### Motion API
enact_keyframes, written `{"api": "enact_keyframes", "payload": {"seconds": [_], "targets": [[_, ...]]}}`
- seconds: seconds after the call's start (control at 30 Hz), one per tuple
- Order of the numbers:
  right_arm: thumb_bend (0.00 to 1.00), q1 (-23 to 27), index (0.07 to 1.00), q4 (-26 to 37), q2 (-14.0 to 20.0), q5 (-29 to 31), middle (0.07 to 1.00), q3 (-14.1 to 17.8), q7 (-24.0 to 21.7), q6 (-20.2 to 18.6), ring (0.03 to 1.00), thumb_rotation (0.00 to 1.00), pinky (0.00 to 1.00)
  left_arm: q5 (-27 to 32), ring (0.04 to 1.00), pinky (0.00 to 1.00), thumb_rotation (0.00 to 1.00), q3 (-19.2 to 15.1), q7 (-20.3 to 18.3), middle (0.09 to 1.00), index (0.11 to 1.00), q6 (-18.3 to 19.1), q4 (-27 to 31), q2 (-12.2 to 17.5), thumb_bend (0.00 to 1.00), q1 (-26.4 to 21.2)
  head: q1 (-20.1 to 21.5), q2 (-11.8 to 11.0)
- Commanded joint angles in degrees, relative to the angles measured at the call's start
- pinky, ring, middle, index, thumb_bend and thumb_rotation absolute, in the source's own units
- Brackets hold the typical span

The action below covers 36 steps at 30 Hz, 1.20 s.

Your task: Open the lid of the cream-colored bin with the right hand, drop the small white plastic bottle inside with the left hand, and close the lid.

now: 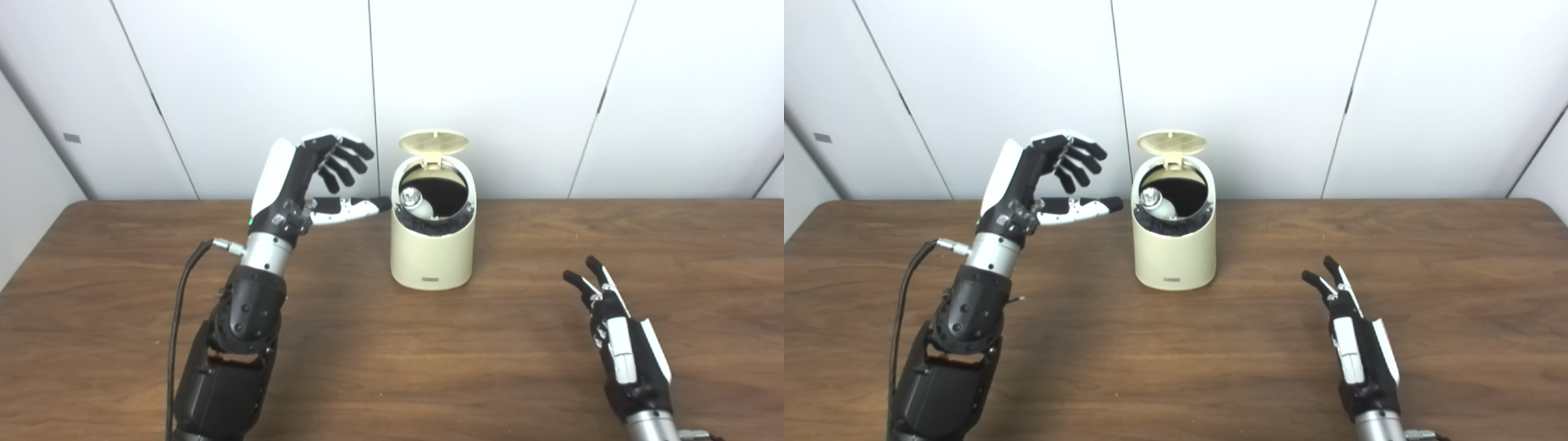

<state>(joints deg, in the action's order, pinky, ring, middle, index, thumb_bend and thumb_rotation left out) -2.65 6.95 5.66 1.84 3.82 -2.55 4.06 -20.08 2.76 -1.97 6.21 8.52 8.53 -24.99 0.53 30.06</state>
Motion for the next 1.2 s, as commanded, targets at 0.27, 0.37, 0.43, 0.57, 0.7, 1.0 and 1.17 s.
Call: {"api": "enact_keyframes", "payload": {"seconds": [0.27,0.37,0.43,0.57,0.7,1.0,1.17], "targets": [[0.66,-0.15,0.958,1.74,1.48,2.54,0.876,0.69,-1.18,-0.07,0.941,1.00,1.00,10.44,0.503,0.40,0.20,-4.59,-4.10,0.626,0.614,8.89,5.38,0.71,0.49,4.75,0.34,0.42],[0.68,-0.19,0.956,2.46,1.84,2.62,0.886,0.53,-1.36,-0.09,0.945,1.00,1.00,15.27,0.641,0.56,0.45,-5.13,-6.14,0.741,0.786,8.68,6.36,0.48,0.41,8.60,0.62,0.70],[0.69,-0.26,0.957,2.94,2.06,1.86,0.898,0.36,-1.21,-0.10,0.952,1.00,1.00,17.84,0.727,0.64,0.62,-5.54,-6.31,0.813,0.854,7.13,6.73,-0.14,0.42,11.23,0.74,0.82],[0.71,-0.48,0.954,4.23,2.02,0.99,0.919,0.37,-0.78,-0.84,0.961,1.00,0.98,22.48,0.864,0.80,0.81,-6.41,-6.50,0.917,0.938,2.88,6.34,-1.63,0.48,15.89,1.00,1.15],[0.72,-0.51,0.952,4.43,2.40,1.89,0.943,0.71,-1.29,-0.51,0.973,0.99,1.00,24.22,0.971,0.96,0.98,-6.31,-6.79,0.995,0.997,-0.74,6.01,-2.14,0.52,19.56,1.33,1.41],[0.76,1.25,0.986,3.36,4.79,4.03,0.983,1.64,-3.28,1.10,1.000,0.97,1.00,26.83,1.000,1.00,1.00,-7.00,-4.73,1.000,1.000,-6.20,3.49,-6.31,0.53,25.13,1.64,2.12],[0.74,3.36,0.955,4.19,5.96,-0.06,0.967,1.54,-1.80,0.95,0.981,0.99,1.00,25.39,1.000,1.00,1.00,-6.54,-4.00,1.000,1.000,-8.04,1.49,-7.25,0.54,26.42,2.21,2.35]]}}
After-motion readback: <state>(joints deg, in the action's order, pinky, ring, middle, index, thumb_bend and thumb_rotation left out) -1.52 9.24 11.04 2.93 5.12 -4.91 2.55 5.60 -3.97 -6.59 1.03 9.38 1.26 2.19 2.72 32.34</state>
